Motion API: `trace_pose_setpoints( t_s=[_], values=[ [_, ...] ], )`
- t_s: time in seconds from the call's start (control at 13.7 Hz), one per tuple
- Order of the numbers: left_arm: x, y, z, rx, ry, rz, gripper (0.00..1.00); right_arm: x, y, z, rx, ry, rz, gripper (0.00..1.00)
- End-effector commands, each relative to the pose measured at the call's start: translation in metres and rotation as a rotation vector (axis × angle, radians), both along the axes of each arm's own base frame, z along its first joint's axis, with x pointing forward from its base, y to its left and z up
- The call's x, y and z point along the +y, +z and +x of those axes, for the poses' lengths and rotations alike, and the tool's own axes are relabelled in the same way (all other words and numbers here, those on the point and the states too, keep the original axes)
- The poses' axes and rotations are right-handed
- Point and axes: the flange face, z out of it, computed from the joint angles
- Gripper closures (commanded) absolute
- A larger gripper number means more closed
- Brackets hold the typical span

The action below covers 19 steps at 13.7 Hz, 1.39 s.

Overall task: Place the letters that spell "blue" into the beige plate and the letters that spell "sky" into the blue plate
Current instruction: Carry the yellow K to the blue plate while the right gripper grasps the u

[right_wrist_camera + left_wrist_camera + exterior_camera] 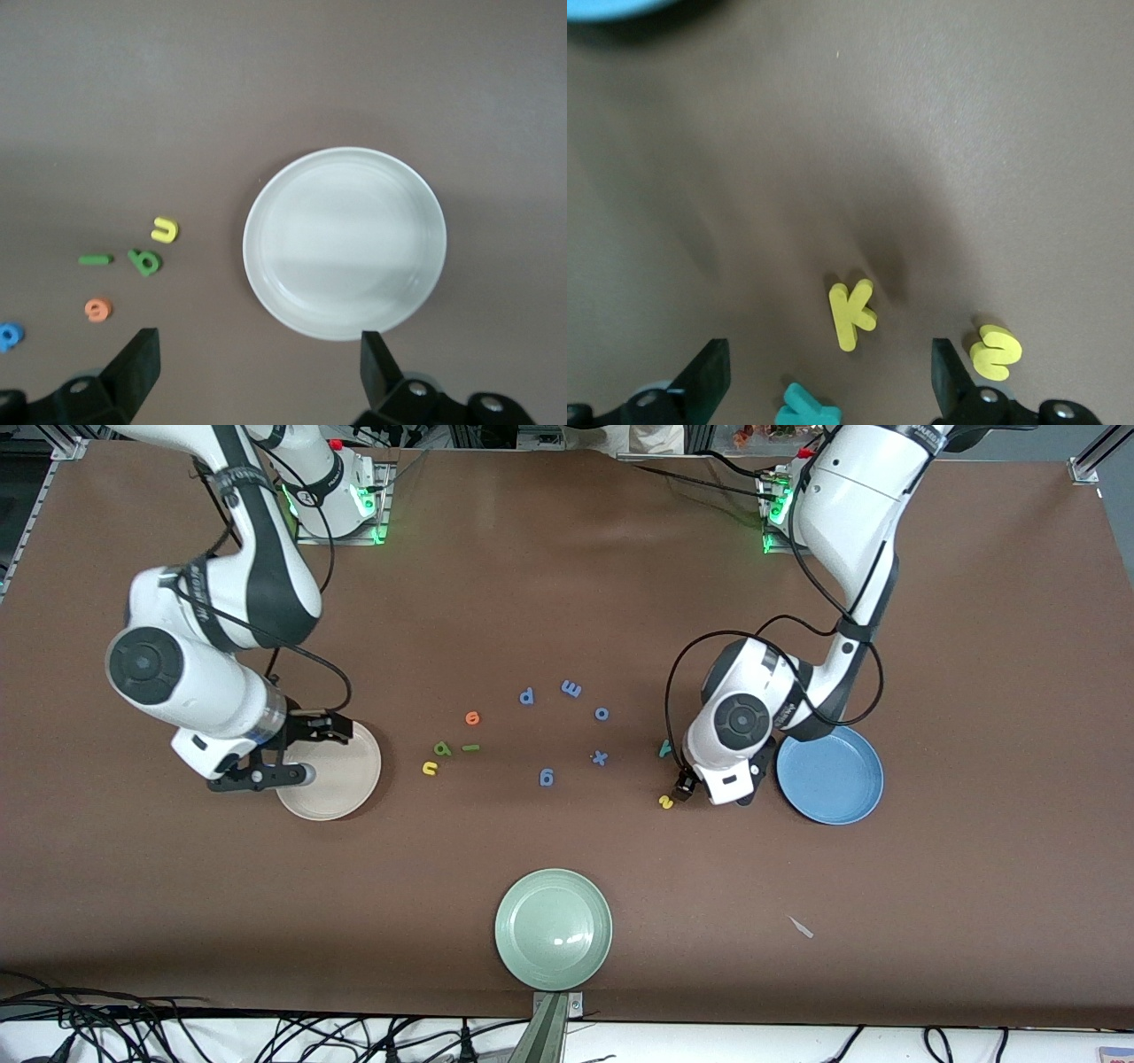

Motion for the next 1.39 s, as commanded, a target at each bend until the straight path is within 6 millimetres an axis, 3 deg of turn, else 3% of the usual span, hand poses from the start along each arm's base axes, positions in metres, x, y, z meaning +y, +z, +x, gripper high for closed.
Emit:
trace_pose_setpoints(
  t_s=[0.0,0.15,0.29,0.51,0.73,1.02,1.17,1.31],
  values=[
    [0.003,-0.011,-0.005,-0.031,0.020,0.017,0.01,-0.002,-0.026,-0.006,-0.042,-0.049,0.057,0.00],
    [0.011,-0.009,0.000,-0.034,0.036,0.016,0.15,-0.001,-0.053,-0.008,-0.078,-0.060,0.063,0.00],
    [0.014,-0.012,0.000,-0.031,0.040,0.018,0.29,0.017,-0.073,-0.008,-0.089,-0.096,0.064,0.00],
    [0.016,-0.015,0.001,-0.026,0.046,0.018,0.60,0.040,-0.104,-0.010,-0.125,-0.119,0.066,0.00],
    [0.013,-0.018,0.000,-0.030,0.047,0.009,0.66,0.067,-0.139,-0.019,-0.149,-0.173,0.085,0.00],
    [0.026,-0.017,0.005,-0.019,0.061,0.015,0.98,0.081,-0.157,-0.024,-0.158,-0.192,0.085,0.00],
    [0.026,-0.009,0.008,-0.022,0.056,0.014,1.00,0.092,-0.178,-0.026,-0.183,-0.214,0.097,0.00],
    [0.031,0.017,0.012,-0.014,0.047,0.034,1.00,0.095,-0.187,-0.024,-0.196,-0.223,0.101,0.01]
  ],
)
